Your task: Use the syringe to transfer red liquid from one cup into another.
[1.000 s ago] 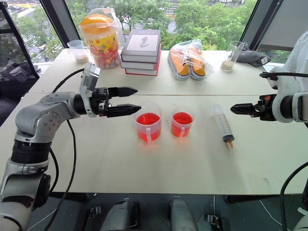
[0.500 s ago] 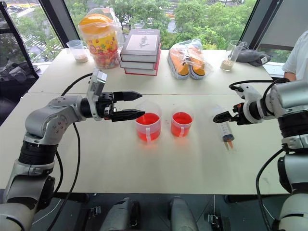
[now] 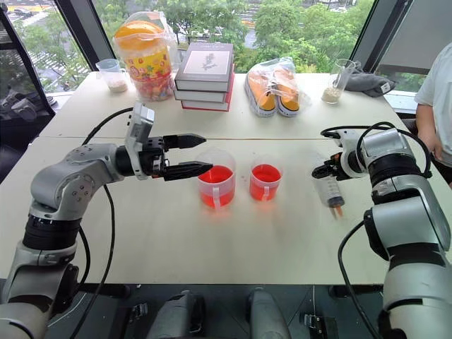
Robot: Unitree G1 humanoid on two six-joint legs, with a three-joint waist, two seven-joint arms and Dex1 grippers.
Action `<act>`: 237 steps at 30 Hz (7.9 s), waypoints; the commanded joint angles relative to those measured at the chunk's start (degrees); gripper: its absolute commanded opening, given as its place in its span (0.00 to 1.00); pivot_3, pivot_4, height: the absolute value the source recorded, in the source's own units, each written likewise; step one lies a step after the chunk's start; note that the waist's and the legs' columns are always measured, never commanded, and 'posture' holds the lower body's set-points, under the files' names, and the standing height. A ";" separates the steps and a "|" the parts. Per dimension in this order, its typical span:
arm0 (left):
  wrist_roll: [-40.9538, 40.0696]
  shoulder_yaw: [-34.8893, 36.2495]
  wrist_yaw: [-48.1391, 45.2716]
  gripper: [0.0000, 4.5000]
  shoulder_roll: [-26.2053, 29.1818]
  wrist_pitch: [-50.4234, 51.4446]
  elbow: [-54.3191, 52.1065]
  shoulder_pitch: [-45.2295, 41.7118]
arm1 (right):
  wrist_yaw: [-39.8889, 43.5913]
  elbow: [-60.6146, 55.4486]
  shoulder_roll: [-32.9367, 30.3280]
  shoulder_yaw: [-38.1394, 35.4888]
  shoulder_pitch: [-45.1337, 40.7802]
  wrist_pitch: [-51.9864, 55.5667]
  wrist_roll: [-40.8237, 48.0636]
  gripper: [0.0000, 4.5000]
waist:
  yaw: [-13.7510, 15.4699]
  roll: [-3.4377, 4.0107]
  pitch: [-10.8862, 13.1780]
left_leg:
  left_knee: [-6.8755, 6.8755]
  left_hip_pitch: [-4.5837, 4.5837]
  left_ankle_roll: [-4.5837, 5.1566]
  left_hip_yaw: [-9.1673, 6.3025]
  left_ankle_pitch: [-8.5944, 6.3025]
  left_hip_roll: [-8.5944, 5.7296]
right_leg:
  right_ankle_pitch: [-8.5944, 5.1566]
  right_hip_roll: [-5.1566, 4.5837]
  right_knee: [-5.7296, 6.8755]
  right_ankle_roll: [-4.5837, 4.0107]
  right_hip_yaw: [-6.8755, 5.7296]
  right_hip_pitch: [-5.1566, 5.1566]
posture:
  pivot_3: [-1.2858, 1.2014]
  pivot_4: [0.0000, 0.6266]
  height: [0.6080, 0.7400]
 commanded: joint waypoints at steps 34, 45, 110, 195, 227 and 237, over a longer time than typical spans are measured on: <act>-1.40 4.18 -6.77 1.00 7.28 1.72 8.39 -9.47 | -14.20 -75.94 34.83 -27.54 24.07 -20.32 27.55 0.31 | 0.22 0.12 0.04 | -0.01 -0.05 -0.09 -0.12 0.05 0.03 | 0.01 -0.01 0.13 -0.01 -0.15 -0.02 | 0.52 0.24 1.00; -2.91 3.08 -6.45 1.00 6.03 4.16 6.14 -10.57 | -11.51 -64.13 36.18 -17.15 37.94 -42.51 14.60 0.31 | 0.14 0.11 0.04 | 0.02 0.04 -0.09 -0.14 0.05 0.02 | 0.00 0.00 0.12 -0.01 -0.14 0.08 | 0.52 0.24 1.00; 6.37 2.82 -7.70 0.01 -2.08 -7.25 20.18 -21.88 | -8.61 -66.44 31.22 -10.15 41.53 -39.44 13.12 0.31 | 0.20 0.10 0.03 | 0.03 0.11 -0.10 -0.18 0.06 0.04 | 0.00 0.06 0.11 -0.02 -0.14 0.17 | 0.52 0.24 1.00; 15.53 -3.32 -22.15 0.78 -24.09 -23.93 49.98 -41.34 | -27.41 -85.06 22.27 -29.25 45.30 -28.28 23.81 0.31 | 0.41 0.06 0.04 | 0.01 -0.01 -0.06 -0.22 0.04 0.00 | -0.01 0.08 -0.05 -0.01 -0.14 0.12 | 0.52 0.24 1.00; 21.65 -6.63 -23.62 0.01 -26.39 -25.49 50.69 -34.63 | -30.11 -92.21 16.54 -33.01 37.00 -21.21 28.82 0.31 | 0.41 0.06 0.04 | 0.00 -0.02 -0.05 -0.24 0.03 0.00 | -0.01 0.08 -0.05 -0.01 -0.14 0.12 | 0.52 0.24 1.00; 22.02 -8.03 -23.17 0.01 -26.19 -23.52 47.53 -31.09 | -30.41 -92.84 15.42 -34.28 35.42 -19.63 30.60 0.31 | 0.42 0.06 0.04 | 0.00 -0.02 -0.05 -0.24 0.03 0.00 | -0.01 0.08 -0.05 0.00 -0.14 0.12 | 0.52 0.24 1.00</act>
